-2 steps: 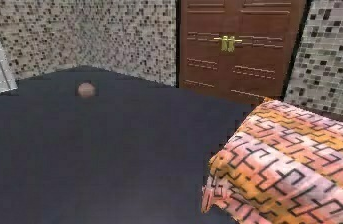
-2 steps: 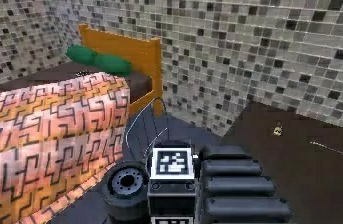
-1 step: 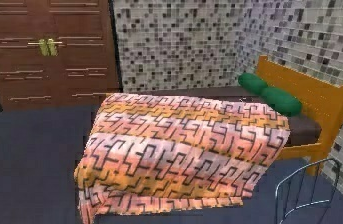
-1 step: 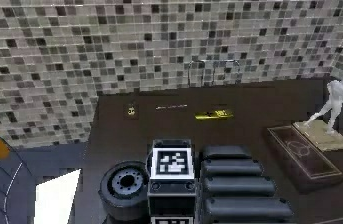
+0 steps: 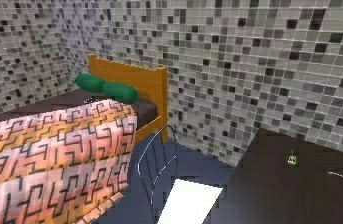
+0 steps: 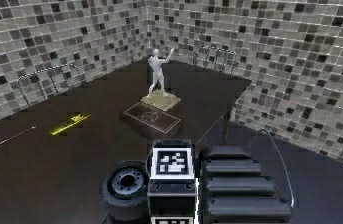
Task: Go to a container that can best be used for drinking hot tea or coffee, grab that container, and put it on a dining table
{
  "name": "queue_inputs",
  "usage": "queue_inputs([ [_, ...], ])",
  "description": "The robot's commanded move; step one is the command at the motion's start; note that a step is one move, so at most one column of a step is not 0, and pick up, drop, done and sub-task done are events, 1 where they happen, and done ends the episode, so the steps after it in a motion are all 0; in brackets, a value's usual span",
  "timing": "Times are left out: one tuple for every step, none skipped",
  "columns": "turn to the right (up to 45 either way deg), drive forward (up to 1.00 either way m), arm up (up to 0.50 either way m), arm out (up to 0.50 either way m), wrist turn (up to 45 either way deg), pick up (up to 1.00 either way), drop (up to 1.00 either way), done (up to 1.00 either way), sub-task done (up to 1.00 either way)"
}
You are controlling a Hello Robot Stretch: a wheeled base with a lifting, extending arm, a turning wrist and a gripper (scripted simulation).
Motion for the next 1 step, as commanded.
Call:
queue_inputs([
  [12.0, 0.0, 0.0, 0.0, 0.0, 0.0, 0.0, 0.0, 0.0],
])
